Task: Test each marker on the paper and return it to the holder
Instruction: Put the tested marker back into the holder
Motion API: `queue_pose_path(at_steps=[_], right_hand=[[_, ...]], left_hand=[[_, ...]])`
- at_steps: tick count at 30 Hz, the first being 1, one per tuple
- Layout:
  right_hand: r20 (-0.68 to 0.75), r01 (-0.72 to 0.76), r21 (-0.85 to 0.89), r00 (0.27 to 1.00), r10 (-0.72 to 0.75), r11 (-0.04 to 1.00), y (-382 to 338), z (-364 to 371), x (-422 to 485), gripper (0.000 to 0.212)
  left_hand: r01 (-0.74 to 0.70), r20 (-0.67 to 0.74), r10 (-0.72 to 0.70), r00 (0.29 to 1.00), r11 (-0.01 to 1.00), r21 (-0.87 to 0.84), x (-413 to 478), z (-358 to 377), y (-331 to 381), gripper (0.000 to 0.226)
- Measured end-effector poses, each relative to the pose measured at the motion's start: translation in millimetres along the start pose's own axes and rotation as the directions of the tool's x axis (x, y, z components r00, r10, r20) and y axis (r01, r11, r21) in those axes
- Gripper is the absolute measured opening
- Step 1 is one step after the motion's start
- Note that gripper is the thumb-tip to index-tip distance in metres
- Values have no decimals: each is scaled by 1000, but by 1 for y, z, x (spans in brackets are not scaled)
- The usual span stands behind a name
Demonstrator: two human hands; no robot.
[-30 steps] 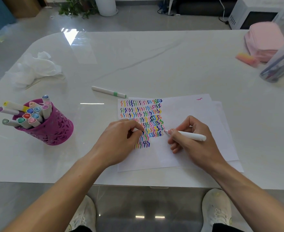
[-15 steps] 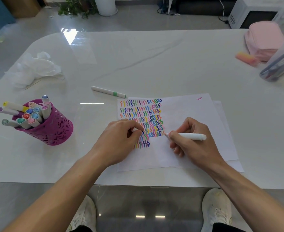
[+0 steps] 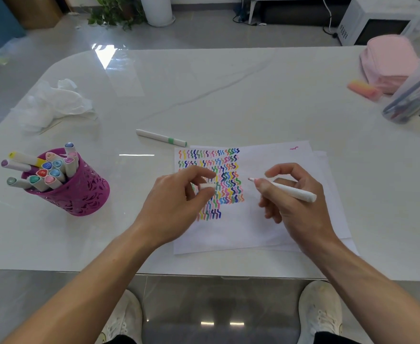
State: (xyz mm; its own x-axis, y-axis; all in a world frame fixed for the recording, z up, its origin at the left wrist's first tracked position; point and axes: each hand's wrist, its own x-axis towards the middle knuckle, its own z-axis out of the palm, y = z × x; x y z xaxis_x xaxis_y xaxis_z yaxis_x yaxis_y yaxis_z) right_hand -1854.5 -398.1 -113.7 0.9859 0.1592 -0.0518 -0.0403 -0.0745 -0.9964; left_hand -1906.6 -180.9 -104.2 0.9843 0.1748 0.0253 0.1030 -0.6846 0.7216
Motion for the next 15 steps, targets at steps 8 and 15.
queue_pose_path(at_steps=[8, 15], right_hand=[[93, 96, 139, 990, -110, 986, -13, 9, -5, 12], [141, 81, 131, 985, -100, 988, -10, 10, -6, 9]], left_hand=[[277, 231, -187, 955, 840, -466, 2, -1, 7, 13], [309, 289, -173, 941, 789, -532, 0, 0, 10, 13]])
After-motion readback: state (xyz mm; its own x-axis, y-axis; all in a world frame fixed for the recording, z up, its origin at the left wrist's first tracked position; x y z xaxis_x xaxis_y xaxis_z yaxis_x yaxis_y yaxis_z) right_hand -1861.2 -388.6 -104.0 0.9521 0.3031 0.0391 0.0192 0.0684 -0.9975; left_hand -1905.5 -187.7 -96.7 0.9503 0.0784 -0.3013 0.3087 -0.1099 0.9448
